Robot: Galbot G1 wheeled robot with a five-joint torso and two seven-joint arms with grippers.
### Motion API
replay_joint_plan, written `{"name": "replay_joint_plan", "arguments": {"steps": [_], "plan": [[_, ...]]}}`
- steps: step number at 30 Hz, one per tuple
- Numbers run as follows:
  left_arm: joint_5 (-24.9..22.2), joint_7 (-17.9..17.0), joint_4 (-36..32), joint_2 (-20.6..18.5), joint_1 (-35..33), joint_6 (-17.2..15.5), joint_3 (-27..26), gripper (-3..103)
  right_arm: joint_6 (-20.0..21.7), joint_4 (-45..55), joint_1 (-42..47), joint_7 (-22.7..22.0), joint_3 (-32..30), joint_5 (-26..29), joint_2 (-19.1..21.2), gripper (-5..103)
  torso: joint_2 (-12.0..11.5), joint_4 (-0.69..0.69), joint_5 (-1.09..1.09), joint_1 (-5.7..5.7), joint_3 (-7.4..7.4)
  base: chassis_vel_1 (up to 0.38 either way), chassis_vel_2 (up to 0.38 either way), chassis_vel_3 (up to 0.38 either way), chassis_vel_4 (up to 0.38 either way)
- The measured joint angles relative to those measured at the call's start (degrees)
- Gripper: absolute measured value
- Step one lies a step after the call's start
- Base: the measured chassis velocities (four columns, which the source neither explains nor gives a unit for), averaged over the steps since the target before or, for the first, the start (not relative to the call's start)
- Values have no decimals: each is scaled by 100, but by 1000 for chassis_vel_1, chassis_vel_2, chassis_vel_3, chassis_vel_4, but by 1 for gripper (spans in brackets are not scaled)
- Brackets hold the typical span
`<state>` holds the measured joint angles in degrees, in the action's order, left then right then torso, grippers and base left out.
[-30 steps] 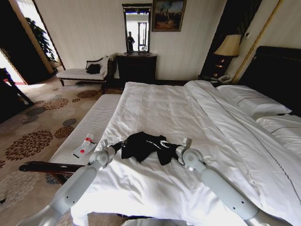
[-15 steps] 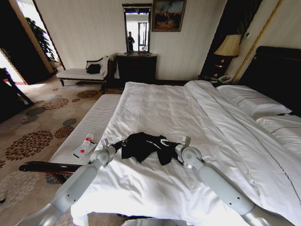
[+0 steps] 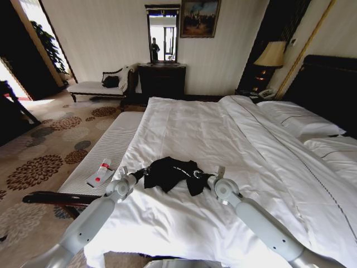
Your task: Fold the clothes on the bed.
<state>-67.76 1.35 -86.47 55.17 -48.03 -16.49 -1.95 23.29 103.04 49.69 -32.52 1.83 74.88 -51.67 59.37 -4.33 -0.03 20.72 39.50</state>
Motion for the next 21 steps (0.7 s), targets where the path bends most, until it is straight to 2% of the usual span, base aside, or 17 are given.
{"name": "replay_joint_plan", "arguments": {"steps": [3,5,6,7,14,17,21], "plan": [[-3,3,-24,-2,-38,8,-37,0,-34,6,13,-50,-31,-88,0,13,0,0,-1,0,0,0,0,0,0],[-2,6,-31,-1,-48,11,-44,0,-42,5,13,-63,-41,-102,-5,13,0,0,-1,0,0,0,0,0,0],[-2,10,-44,-1,-67,14,-58,0,-56,3,13,-76,-57,-115,-13,3,0,0,0,0,0,0,0,0,0],[0,16,-57,-1,-88,17,-73,0,-73,4,17,-83,-80,-126,-21,2,0,1,0,0,0,0,0,0,0],[35,36,-61,1,-116,63,-130,0,-263,98,79,-46,-233,-256,-87,0,0,0,0,0,0,0,0,0,0],[22,44,-167,-63,-121,96,-208,0,-502,290,131,92,-494,-352,-71,0,0,1,0,0,0,0,0,0,0],[-18,66,-313,-149,-132,133,-314,0,-614,534,196,177,-793,-324,24,0,0,0,0,0,0,0,0,0,0]]}}
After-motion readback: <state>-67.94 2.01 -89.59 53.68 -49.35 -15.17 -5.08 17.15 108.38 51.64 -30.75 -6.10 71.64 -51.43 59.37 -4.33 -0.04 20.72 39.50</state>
